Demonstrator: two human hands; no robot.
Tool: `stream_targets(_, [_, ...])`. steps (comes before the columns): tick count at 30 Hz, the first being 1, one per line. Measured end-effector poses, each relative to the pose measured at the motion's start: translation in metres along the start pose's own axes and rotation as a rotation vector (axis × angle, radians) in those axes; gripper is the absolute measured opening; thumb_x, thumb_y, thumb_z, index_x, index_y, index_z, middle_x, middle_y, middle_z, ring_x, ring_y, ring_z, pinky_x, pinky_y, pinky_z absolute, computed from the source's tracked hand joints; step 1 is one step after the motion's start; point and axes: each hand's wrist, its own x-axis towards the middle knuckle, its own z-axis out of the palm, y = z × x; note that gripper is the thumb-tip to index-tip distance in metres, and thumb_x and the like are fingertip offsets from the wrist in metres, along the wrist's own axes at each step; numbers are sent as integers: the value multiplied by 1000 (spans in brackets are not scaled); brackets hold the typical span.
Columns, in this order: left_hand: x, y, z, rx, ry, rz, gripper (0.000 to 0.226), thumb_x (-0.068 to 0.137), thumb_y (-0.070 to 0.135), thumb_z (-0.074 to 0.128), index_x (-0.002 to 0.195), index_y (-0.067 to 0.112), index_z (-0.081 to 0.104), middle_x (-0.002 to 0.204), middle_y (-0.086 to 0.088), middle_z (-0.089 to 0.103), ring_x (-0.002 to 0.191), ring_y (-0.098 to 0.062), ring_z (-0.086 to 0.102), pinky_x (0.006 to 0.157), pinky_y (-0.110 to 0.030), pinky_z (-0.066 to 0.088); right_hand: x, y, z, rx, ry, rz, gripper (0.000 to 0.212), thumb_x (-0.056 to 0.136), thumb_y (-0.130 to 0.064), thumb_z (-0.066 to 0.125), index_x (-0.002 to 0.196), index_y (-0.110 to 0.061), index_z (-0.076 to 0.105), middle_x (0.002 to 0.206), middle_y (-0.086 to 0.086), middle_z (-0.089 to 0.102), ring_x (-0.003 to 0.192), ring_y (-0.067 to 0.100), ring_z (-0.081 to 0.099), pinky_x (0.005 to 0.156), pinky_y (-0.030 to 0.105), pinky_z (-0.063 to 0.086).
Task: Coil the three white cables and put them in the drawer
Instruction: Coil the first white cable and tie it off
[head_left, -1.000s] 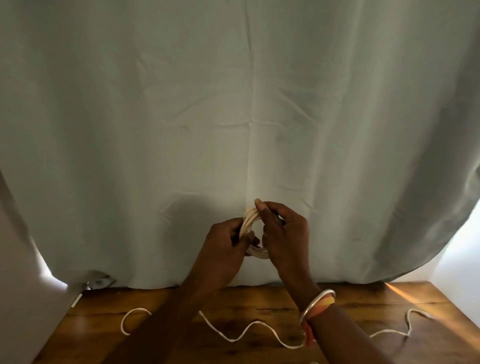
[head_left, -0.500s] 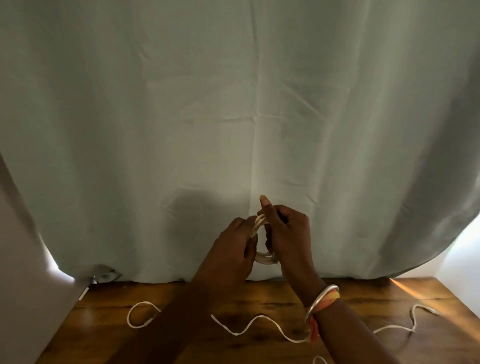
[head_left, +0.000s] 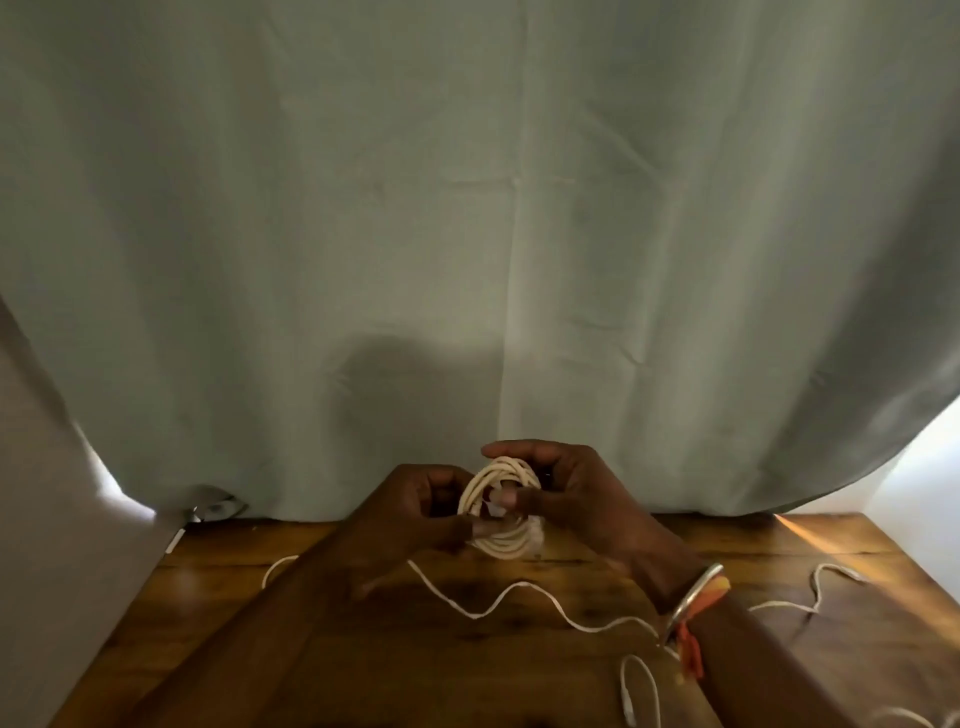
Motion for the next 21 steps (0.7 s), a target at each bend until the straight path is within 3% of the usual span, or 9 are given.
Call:
stream_targets(2, [-7,-12,-6,20,-27,15,31,75,7,80,105,12,72,99,-10,74,92,-28,71,75,-32,57,-8,14,0,22,-52,38,51,76,0,78,122,-18,67,110,6,75,105,18,71,89,28,56])
stream_targets(4, [-12,-29,-9,144,-26,92,32,72,9,83,101,19,74,101,-2,75,96,-18,71,79,-31,57,-16,30,3,-21,-71,30,50,75,4,78,119,-20,68,109,3,76,105,18,71,89,28,56])
stream_targets(7, [-25,-65,-9,455,-5,201,32,69,31,76,99,40,71,104,17,72,100,-3,65,86,-19,52,-31,63,15,-321,-101,-38,40,78,-4,80,105,-33,73,101,-25,73,98,0,70,86,20,54])
stream_targets(8, [-32,-79,-8,570,-5,264,33,70,32,73,103,37,70,107,13,71,103,-3,61,89,-13,47,-38,77,21,-409,-96,-117,35,79,-6,79,102,-32,75,100,-29,71,96,-5,68,84,16,52])
stream_targets(10, [-47,-106,-5,800,-85,391,32,77,27,68,108,27,68,111,1,70,105,-5,56,93,-6,38,-54,112,33,-558,-106,-322,28,79,-7,74,102,-22,76,104,-18,72,99,-7,64,83,17,52])
stream_targets(12, [-62,-135,-1,945,-228,446,24,86,26,59,108,26,67,111,3,68,105,-4,56,87,-11,44,-73,151,50,-722,-166,-445,24,82,-8,70,103,-20,74,107,-6,73,102,1,65,85,26,55])
stream_targets(15, [-80,-188,7,1156,-333,623,19,94,23,51,102,27,68,105,6,69,100,-12,58,78,-25,51,-101,200,75,-939,-247,-599,20,89,-8,67,104,-20,73,107,-4,71,98,14,64,89,29,51])
stream_targets(17, [-93,-216,13,1284,-352,746,17,93,17,55,101,27,67,105,9,67,98,-16,58,77,-28,47,-116,221,92,-1047,-261,-684,14,93,-13,65,102,-20,74,103,-4,70,95,16,60,87,29,47])
stream_targets(21, [-117,-249,23,1342,-339,786,17,97,11,53,89,23,63,89,6,63,88,-18,59,82,-32,46,-133,248,121,-1068,-200,-730,16,99,-17,60,91,-19,74,91,-1,68,89,19,64,92,36,50])
